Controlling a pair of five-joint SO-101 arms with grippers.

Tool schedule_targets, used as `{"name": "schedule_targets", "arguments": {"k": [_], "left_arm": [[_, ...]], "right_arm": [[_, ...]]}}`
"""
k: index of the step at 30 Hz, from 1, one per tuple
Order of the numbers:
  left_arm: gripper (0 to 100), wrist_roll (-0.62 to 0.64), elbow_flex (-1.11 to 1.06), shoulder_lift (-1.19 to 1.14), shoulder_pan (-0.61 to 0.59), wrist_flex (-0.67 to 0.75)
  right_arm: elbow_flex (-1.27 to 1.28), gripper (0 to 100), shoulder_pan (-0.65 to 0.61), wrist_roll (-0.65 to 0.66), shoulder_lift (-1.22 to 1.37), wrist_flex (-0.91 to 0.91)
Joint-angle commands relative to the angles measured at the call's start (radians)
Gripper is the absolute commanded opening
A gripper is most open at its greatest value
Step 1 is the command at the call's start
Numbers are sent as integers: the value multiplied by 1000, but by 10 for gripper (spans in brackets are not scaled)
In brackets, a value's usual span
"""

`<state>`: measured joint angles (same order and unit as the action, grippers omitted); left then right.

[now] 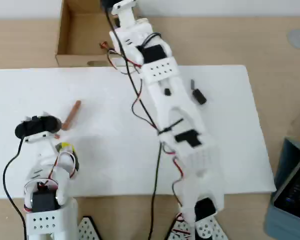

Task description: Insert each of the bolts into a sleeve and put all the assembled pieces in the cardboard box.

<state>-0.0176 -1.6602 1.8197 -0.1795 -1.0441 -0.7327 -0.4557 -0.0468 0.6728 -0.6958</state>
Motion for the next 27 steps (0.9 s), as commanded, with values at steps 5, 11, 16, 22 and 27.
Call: {"name": "schedule_targets", "arguments": {"k": [5,11,16,22,27], "left_arm": [[0,-6,8,5,-5,11],[0,-8,8,5,-3,11],[0,-8,8,5,-3,9],[0,-8,8,5,-3,9],[0,-8,8,5,-3,9]], "right_arm": [[-384,9,12,109,260,26],[-564,12,12,192,446,21],[-634,50,12,255,529,20],[-639,163,10,258,539,-8],[-639,160,12,258,541,-8]]}}
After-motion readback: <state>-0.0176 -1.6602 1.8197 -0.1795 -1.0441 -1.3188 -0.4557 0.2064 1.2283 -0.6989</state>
